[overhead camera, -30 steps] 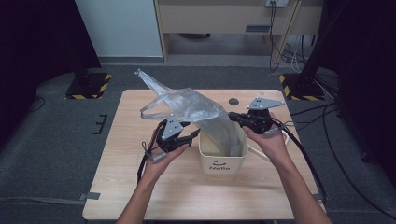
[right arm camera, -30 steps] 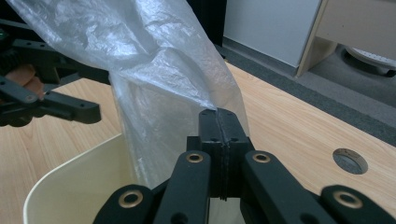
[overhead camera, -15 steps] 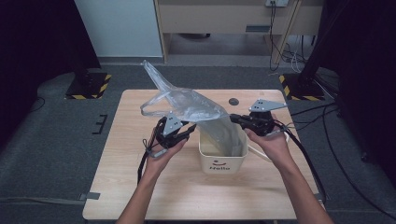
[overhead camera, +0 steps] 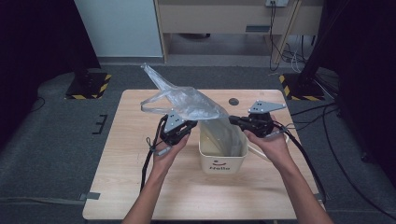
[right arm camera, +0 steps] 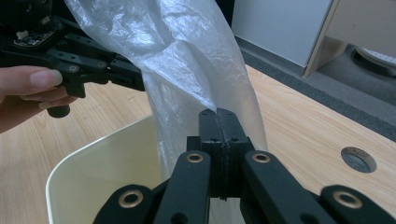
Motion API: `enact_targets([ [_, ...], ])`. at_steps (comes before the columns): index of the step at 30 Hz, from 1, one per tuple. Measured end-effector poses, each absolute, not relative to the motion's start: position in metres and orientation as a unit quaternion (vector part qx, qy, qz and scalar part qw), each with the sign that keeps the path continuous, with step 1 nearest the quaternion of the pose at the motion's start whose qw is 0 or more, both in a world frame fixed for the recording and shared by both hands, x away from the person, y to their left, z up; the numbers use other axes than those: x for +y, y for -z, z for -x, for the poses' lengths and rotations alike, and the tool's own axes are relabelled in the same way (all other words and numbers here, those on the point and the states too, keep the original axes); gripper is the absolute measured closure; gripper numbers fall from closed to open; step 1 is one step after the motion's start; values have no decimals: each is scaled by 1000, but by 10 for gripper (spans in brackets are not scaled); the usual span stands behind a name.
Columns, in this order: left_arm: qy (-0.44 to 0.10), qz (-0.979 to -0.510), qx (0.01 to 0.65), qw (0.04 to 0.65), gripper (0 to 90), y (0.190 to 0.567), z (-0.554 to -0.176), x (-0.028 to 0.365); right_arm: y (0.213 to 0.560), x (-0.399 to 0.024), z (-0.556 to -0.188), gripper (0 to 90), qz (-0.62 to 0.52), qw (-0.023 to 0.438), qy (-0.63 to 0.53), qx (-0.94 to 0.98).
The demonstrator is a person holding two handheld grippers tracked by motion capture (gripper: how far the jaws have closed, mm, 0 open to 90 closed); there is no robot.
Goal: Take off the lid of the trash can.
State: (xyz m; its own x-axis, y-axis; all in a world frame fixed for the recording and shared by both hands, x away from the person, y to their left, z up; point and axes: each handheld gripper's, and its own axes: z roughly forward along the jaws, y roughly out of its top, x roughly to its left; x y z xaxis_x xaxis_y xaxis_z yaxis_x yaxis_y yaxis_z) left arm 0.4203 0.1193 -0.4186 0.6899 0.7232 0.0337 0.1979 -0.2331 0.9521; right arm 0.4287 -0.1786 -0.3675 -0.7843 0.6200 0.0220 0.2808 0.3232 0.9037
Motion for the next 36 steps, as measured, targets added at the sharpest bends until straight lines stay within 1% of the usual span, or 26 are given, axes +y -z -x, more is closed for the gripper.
enact_targets([
  [2, -247, -747, 316, 530, 900, 417, -418, 121, 367, -181, -428, 900, -286, 168, -512, 792],
  [6, -259, -752, 310, 521, 900, 413, -413, 122, 367, -187, -430, 900, -295, 174, -515, 786],
  [9, -263, -754, 311, 516, 900, 409, -408, 127, 367, -198, -434, 900, -312, 181, -512, 779],
  [16, -264, -758, 308, 511, 900, 405, -403, 131, 373, -210, -441, 900, -338, 184, -503, 774],
  [24, -264, -772, 310, 488, 900, 406, -404, 138, 380, -218, -445, 900, -352, 181, -498, 771],
  [28, -265, -774, 305, 487, 900, 407, -404, 140, 385, -222, -448, 900, -362, 172, -499, 768],
  [36, -264, -774, 296, 494, 900, 405, -400, 138, 392, -217, -447, 900, -355, 174, -490, 777],
])
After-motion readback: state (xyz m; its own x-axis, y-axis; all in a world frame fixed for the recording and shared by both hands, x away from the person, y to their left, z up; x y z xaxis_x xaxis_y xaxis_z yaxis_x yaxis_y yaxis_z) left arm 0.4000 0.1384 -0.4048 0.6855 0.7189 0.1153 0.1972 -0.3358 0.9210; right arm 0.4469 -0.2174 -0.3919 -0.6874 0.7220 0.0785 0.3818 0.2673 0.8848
